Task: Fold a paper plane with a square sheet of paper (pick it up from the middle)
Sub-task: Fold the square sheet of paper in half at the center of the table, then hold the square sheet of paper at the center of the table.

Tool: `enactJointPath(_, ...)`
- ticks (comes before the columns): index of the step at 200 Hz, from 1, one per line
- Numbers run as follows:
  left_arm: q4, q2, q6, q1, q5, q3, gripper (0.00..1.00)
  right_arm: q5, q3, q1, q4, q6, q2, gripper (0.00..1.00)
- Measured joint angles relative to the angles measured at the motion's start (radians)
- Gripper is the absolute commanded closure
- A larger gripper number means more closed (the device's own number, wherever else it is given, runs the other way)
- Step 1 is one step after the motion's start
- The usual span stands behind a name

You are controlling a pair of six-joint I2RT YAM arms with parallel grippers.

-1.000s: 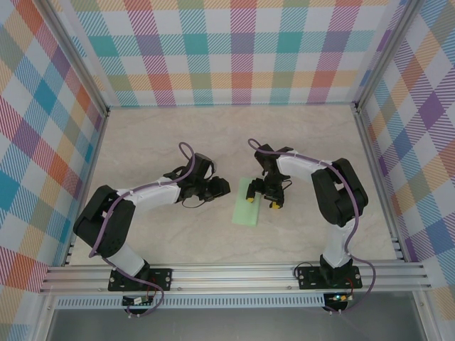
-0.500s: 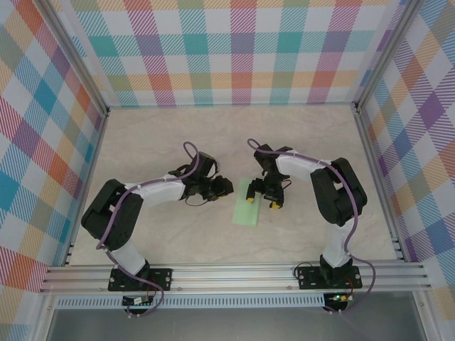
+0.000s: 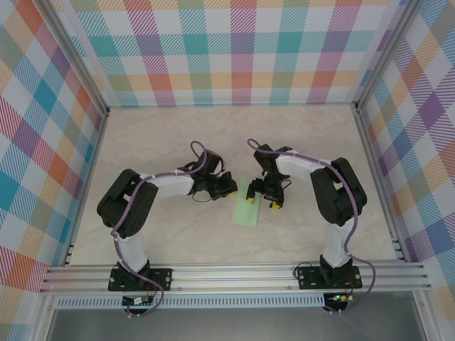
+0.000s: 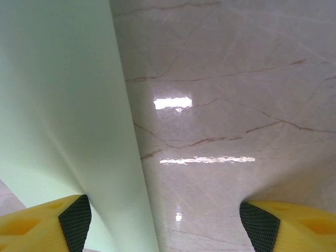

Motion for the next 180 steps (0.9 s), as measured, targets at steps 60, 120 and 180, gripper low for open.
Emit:
enactJointPath(60,0.008,0.051,-0.016,-0.022,0.013,0.035,1.0,0.0,0.002,0.0,-0.002,0.0,0.002,0.19)
enactJointPath(120,0.008,0.07,-0.017,-0.026,0.016,0.045,1.0,0.0,0.003,0.0,-0.003,0.0,0.003,0.19)
enactJointPath(180,0.0,0.103,-0.015,-0.045,0.014,0.051,1.0,0.0,0.003,0.0,-0.003,0.0,0.003,0.19)
